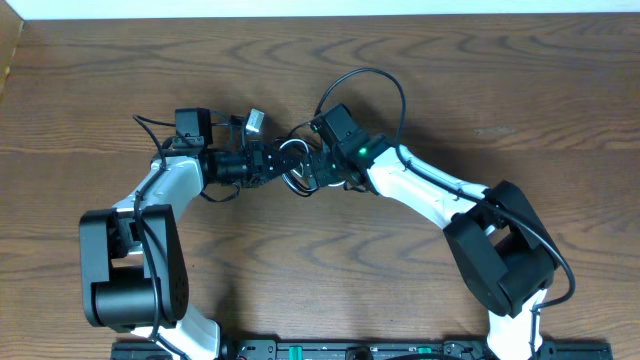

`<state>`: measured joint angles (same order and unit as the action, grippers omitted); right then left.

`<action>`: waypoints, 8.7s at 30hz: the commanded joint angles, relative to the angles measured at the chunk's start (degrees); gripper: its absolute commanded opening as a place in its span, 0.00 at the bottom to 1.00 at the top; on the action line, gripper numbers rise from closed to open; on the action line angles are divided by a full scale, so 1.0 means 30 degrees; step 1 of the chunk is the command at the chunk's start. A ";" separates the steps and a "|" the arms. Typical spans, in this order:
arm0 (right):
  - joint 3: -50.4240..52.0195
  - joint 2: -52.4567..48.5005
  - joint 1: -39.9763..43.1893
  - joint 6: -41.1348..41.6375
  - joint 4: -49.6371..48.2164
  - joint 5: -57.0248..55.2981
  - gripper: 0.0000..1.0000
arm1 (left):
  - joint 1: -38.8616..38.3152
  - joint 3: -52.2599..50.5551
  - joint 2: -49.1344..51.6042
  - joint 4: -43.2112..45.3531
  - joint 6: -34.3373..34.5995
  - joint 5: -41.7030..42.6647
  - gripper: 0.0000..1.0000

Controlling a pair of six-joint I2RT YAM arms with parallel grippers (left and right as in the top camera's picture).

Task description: Untangle cables

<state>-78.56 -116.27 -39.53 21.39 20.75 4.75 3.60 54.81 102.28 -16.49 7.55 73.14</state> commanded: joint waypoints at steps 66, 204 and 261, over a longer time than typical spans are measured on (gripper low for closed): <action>-0.0539 0.1807 0.3432 -0.2630 0.1209 0.4721 0.50 | 0.2113 0.0342 0.0226 -0.1792 0.5093 -1.4375 0.48; -0.0539 0.4255 0.4058 0.3555 -1.7988 1.9657 0.01 | 0.2113 0.0328 0.0226 -0.0313 -0.1610 -0.4138 0.65; -0.0539 0.4255 0.4036 0.2280 -1.4571 1.7799 0.01 | -0.0459 0.0313 0.0226 -0.0685 0.0015 -0.4568 0.60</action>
<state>-79.94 -104.99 -27.29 29.06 -22.57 60.18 3.49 55.07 102.96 -18.85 7.09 59.61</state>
